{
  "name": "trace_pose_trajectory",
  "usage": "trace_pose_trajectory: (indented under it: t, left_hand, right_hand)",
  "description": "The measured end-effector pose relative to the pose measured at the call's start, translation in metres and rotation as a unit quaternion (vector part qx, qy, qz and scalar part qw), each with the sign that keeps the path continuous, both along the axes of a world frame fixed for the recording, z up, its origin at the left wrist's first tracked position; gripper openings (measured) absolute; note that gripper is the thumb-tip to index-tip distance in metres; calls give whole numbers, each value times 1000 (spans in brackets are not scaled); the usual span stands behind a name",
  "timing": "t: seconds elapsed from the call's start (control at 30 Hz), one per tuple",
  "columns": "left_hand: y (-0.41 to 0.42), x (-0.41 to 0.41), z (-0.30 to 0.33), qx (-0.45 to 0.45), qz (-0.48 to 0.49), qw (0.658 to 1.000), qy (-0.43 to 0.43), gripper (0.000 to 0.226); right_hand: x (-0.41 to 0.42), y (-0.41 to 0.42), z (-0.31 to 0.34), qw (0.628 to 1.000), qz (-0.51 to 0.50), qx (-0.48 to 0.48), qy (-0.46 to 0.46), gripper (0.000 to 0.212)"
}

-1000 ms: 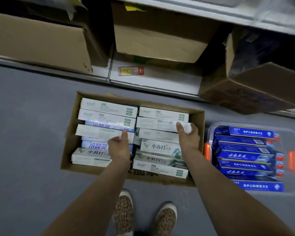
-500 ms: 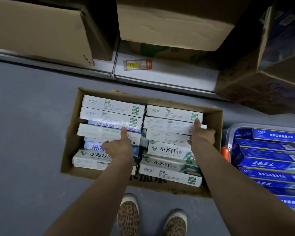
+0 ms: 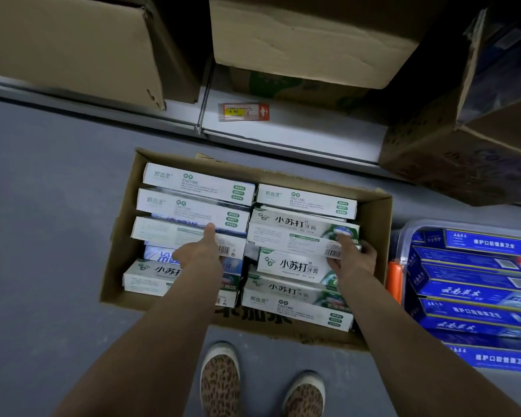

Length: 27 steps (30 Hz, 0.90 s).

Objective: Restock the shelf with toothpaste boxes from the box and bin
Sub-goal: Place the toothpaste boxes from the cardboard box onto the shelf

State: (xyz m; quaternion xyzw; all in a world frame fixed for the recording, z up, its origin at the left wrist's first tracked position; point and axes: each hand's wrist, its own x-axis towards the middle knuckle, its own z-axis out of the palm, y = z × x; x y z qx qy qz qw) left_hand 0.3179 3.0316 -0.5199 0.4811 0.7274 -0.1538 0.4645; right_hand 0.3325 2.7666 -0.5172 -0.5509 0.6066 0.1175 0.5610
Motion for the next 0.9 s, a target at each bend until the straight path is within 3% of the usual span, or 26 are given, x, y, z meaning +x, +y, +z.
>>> trace_pose_trajectory:
  t: [0.1, 0.2, 0.37, 0.5, 0.6, 0.77, 0.9]
  left_hand:
    - [5, -8, 14, -4, 7, 1000, -19, 86]
    - [4, -26, 32, -60, 16, 995, -82, 50]
    - [-7, -30, 93, -30, 56, 993, -95, 76]
    - [-15, -31, 154, -65, 96, 982, -152, 80]
    - [-20, -30, 213, -78, 116, 972, -188, 82]
    - [-27, -20, 308, -121, 108, 951, -263, 66]
    - [-37, -7, 402, -173, 73, 930, -316, 50]
  right_hand:
    - [-6, -1, 17, 996, -38, 80, -11, 71]
    - [-16, -3, 34, 990, -24, 136, -2, 52]
    - [-34, -1, 87, 989, -58, 130, -26, 52]
    - [-42, 4, 151, 985, -90, 132, -59, 42]
    - [-43, 7, 212, 976, -133, 138, -106, 55]
    - [-39, 9, 313, 956, -161, 165, -183, 50]
    - [-35, 9, 411, 932, -157, 186, -269, 64]
